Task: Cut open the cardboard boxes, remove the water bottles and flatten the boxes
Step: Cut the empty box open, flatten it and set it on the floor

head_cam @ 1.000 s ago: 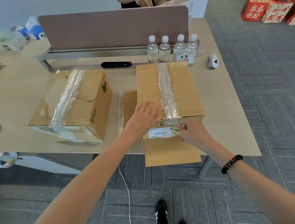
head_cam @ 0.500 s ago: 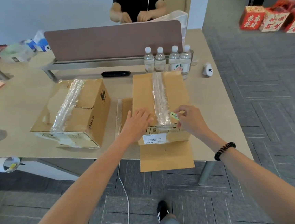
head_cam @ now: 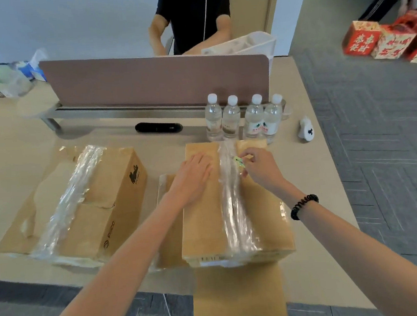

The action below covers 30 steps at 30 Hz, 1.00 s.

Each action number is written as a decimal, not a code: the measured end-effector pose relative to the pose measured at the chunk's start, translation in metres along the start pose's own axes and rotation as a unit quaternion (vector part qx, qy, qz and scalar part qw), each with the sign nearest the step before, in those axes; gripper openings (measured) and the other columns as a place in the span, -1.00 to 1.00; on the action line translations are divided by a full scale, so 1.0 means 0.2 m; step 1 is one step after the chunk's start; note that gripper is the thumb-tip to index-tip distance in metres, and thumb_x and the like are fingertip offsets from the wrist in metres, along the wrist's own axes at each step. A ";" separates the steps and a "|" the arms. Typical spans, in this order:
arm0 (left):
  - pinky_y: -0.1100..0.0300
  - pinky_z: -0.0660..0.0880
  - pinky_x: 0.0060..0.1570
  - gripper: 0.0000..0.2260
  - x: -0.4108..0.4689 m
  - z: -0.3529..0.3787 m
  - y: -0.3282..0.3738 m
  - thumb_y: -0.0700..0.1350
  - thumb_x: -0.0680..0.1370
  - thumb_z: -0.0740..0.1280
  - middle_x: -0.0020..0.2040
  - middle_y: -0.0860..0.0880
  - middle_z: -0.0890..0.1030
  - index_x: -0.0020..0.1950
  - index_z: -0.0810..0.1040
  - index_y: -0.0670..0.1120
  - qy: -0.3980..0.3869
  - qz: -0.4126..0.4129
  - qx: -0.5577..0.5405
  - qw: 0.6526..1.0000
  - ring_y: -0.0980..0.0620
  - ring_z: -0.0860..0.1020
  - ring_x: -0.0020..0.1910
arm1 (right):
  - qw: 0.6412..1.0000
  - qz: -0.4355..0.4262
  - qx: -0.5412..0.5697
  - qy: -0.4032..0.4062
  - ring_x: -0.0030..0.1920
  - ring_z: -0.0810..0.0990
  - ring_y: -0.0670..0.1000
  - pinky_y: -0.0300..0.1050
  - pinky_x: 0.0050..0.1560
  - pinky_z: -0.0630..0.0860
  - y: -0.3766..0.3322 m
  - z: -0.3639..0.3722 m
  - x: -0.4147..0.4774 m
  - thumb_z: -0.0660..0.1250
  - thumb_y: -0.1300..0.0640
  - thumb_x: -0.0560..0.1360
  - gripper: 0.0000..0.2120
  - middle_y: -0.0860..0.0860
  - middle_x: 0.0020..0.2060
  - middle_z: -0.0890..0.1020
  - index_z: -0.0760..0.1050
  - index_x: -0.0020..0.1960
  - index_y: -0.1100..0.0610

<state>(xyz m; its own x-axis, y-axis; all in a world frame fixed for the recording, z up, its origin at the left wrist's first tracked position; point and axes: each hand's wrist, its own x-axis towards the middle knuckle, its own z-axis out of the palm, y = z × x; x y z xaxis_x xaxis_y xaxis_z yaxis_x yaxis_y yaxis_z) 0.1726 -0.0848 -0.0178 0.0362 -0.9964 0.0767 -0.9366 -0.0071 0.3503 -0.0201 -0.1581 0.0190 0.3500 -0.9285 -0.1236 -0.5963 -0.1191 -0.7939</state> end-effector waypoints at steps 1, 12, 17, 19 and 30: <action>-0.10 0.42 0.20 -0.51 0.06 0.00 -0.01 0.08 0.62 -0.08 0.29 -0.10 0.49 0.29 0.48 -0.14 0.009 -0.005 -0.013 1.000 -0.10 0.45 0.28 | 1.000 -0.002 0.002 0.005 -0.61 0.44 -0.21 -0.39 -0.53 0.28 -0.01 0.00 0.07 0.15 0.28 0.58 -0.76 0.10 -0.29 0.63 0.55 0.13 0.18; 0.12 0.24 0.19 -0.76 0.43 0.12 -0.13 -0.03 0.62 0.16 0.12 -0.04 0.55 0.15 0.50 -0.13 0.058 0.004 -0.063 0.996 -0.07 0.50 0.14 | 0.998 -0.001 0.060 -0.009 -0.43 0.61 -0.10 -0.22 -0.29 0.50 0.06 -0.01 0.55 0.35 0.09 0.53 -0.92 -0.12 -0.48 0.62 0.55 0.00 0.09; 0.28 0.23 0.15 -0.91 0.45 0.14 -0.16 -0.10 0.58 0.35 0.02 0.07 0.52 0.05 0.52 -0.06 0.101 -0.008 -0.119 0.988 0.09 0.46 0.03 | 0.989 0.008 0.039 -0.143 -0.62 0.40 -0.14 -0.34 -0.58 0.25 0.03 -0.10 0.72 0.33 0.24 0.54 -0.87 0.15 -0.36 0.65 0.47 0.05 0.27; 0.24 0.26 0.20 -0.90 0.45 0.14 -0.16 -0.07 0.56 0.38 0.02 0.12 0.52 0.04 0.52 -0.03 0.101 -0.026 -0.142 0.984 0.15 0.46 0.04 | 0.977 -0.002 0.030 -0.211 -0.61 0.37 -0.06 -0.27 -0.58 0.29 0.01 -0.14 0.79 0.35 0.25 0.53 -0.91 0.20 -0.32 0.66 0.50 -0.03 0.29; 0.05 0.27 0.31 -0.82 0.45 0.13 -0.16 -0.04 0.47 0.47 -0.03 0.17 0.53 -0.02 0.51 0.00 0.107 -0.102 -0.180 0.973 0.15 0.47 0.04 | 0.940 -0.074 -0.063 -0.328 -0.41 0.55 -0.11 -0.24 -0.38 0.43 -0.06 -0.17 0.98 0.44 0.21 0.46 -0.95 0.09 -0.27 0.62 0.66 -0.09 0.17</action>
<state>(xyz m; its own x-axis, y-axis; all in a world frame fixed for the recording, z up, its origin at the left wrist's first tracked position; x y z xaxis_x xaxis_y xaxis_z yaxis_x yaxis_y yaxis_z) 0.1973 -0.1771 -0.0458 0.3159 -0.9367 0.1510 -0.7217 -0.1339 0.6791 0.0304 -0.3498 0.0247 0.7816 -0.4864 -0.3905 -0.5719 -0.3086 -0.7601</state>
